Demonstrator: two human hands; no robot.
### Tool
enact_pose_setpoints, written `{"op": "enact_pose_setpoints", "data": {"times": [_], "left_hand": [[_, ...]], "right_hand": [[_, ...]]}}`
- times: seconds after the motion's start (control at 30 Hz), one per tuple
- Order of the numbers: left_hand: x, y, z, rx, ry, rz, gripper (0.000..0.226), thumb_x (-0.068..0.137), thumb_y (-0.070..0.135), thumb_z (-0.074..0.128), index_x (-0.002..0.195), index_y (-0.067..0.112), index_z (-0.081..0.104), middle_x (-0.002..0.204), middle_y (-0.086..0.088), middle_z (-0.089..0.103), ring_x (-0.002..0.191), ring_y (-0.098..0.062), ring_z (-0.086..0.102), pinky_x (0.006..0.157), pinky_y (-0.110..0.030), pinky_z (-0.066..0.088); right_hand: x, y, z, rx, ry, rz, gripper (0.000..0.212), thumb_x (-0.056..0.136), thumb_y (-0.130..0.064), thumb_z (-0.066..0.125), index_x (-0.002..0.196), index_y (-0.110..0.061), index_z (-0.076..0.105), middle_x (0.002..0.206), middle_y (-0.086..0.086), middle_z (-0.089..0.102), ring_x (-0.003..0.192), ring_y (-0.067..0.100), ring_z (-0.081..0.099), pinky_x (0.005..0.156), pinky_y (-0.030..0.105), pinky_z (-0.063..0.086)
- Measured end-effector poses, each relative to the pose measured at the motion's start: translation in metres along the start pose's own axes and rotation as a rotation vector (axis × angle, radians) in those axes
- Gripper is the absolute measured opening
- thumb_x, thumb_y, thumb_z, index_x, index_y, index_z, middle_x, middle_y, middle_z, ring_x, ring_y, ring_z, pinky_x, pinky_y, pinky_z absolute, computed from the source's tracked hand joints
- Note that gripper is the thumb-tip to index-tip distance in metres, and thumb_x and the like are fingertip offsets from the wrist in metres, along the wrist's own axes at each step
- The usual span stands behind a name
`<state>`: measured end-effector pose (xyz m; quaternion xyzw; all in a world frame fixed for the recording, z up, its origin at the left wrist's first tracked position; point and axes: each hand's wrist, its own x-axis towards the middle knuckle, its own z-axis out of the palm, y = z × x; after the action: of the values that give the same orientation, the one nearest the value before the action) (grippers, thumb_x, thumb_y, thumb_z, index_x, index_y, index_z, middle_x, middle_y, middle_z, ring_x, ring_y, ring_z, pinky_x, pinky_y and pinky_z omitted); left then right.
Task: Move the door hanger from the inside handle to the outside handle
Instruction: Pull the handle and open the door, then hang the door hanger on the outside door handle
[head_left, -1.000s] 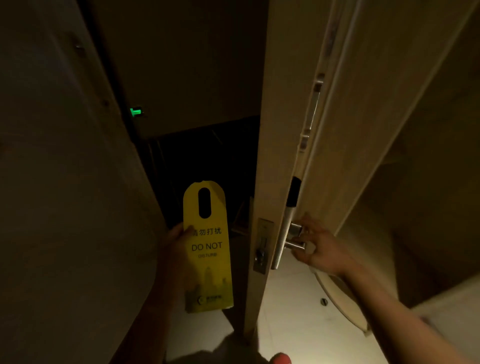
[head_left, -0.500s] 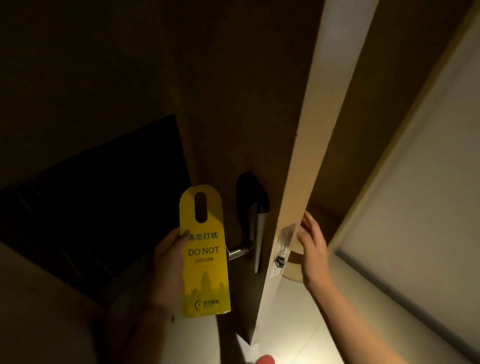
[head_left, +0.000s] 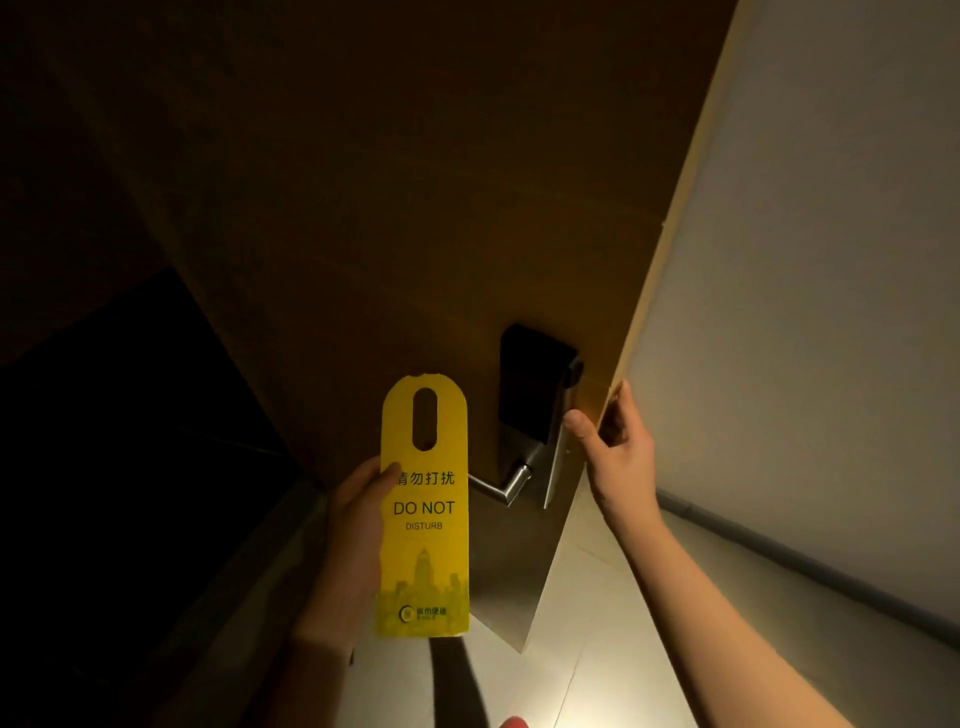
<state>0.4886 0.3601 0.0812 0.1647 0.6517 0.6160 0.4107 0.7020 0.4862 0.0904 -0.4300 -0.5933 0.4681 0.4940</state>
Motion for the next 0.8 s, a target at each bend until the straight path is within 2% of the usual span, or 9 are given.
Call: {"op": "enact_pose_setpoints", "data": {"times": [0.1, 0.17, 0.27, 0.4, 0.47, 0.57, 0.6, 0.7, 0.8], "left_hand": [[0.018, 0.007, 0.011, 0.014, -0.039, 0.001, 0.009, 0.093, 0.026, 0.059, 0.093, 0.028, 0.068, 0.085, -0.002, 0.075, 0.08, -0.027, 0.07, 0.067, -0.037, 0.053], [0.033, 0.011, 0.019, 0.04, -0.078, 0.01, 0.01, 0.093, 0.025, 0.059, 0.094, 0.027, 0.068, 0.078, 0.002, 0.076, 0.076, -0.023, 0.071, 0.063, -0.035, 0.053], [0.053, 0.014, 0.035, 0.05, -0.132, 0.0, 0.009, 0.093, 0.024, 0.059, 0.092, 0.028, 0.067, 0.071, 0.007, 0.076, 0.069, -0.017, 0.071, 0.061, -0.033, 0.053], [0.072, 0.017, 0.053, 0.038, -0.17, -0.039, 0.009, 0.094, 0.025, 0.059, 0.091, 0.028, 0.067, 0.078, 0.002, 0.076, 0.075, -0.021, 0.07, 0.065, -0.035, 0.054], [0.082, 0.016, 0.06, 0.043, -0.188, -0.06, 0.009, 0.094, 0.026, 0.058, 0.097, 0.027, 0.067, 0.088, -0.004, 0.074, 0.08, -0.025, 0.069, 0.07, -0.039, 0.055], [0.1, 0.016, 0.072, 0.063, -0.208, -0.063, 0.012, 0.094, 0.027, 0.059, 0.086, 0.029, 0.068, 0.082, -0.001, 0.074, 0.076, -0.024, 0.069, 0.067, -0.037, 0.054], [0.106, 0.017, 0.075, 0.073, -0.217, -0.065, 0.013, 0.094, 0.026, 0.059, 0.084, 0.029, 0.068, 0.081, -0.001, 0.074, 0.074, -0.023, 0.069, 0.065, -0.036, 0.053], [0.116, 0.014, 0.082, 0.094, -0.264, -0.075, 0.01, 0.093, 0.027, 0.059, 0.089, 0.03, 0.067, 0.088, -0.004, 0.073, 0.078, -0.024, 0.069, 0.066, -0.036, 0.053], [0.123, 0.013, 0.089, 0.116, -0.315, -0.09, 0.01, 0.093, 0.027, 0.06, 0.088, 0.033, 0.066, 0.087, -0.001, 0.073, 0.079, -0.022, 0.07, 0.066, -0.036, 0.053]], "right_hand": [[0.019, -0.002, -0.01, 0.011, 0.007, 0.001, 0.079, 0.075, -0.06, 0.068, 0.144, -0.039, 0.035, 0.137, -0.024, 0.052, 0.125, 0.0, 0.05, 0.103, 0.034, 0.044], [0.033, -0.001, -0.016, 0.015, 0.029, 0.008, 0.079, 0.071, -0.063, 0.069, 0.141, -0.041, 0.039, 0.132, -0.029, 0.054, 0.122, -0.003, 0.051, 0.102, 0.033, 0.043], [0.053, 0.002, -0.023, 0.015, 0.072, 0.049, 0.094, 0.063, -0.07, 0.071, 0.143, -0.033, 0.039, 0.14, -0.012, 0.052, 0.127, 0.011, 0.049, 0.107, 0.048, 0.04], [0.076, 0.005, -0.036, 0.023, 0.081, 0.06, 0.099, 0.06, -0.069, 0.074, 0.144, -0.027, 0.041, 0.145, 0.0, 0.049, 0.13, 0.025, 0.047, 0.106, 0.056, 0.04], [0.088, 0.01, -0.042, 0.029, 0.065, 0.057, 0.092, 0.065, -0.062, 0.074, 0.143, -0.026, 0.041, 0.145, 0.004, 0.048, 0.129, 0.029, 0.047, 0.103, 0.053, 0.043], [0.105, 0.017, -0.045, 0.02, 0.068, 0.027, 0.084, 0.071, -0.054, 0.071, 0.143, -0.025, 0.042, 0.141, 0.01, 0.052, 0.124, 0.032, 0.05, 0.084, 0.036, 0.048], [0.111, 0.019, -0.046, 0.02, 0.064, 0.024, 0.082, 0.072, -0.054, 0.07, 0.143, -0.025, 0.042, 0.14, 0.009, 0.052, 0.124, 0.03, 0.051, 0.085, 0.035, 0.049], [0.12, 0.023, -0.049, 0.033, 0.041, 0.029, 0.08, 0.073, -0.057, 0.069, 0.142, -0.027, 0.043, 0.142, 0.002, 0.052, 0.125, 0.021, 0.051, 0.099, 0.043, 0.047], [0.128, 0.026, -0.05, 0.026, 0.049, 0.023, 0.076, 0.076, -0.057, 0.067, 0.142, -0.026, 0.043, 0.144, -0.001, 0.05, 0.13, 0.02, 0.048, 0.104, 0.047, 0.042]]}}
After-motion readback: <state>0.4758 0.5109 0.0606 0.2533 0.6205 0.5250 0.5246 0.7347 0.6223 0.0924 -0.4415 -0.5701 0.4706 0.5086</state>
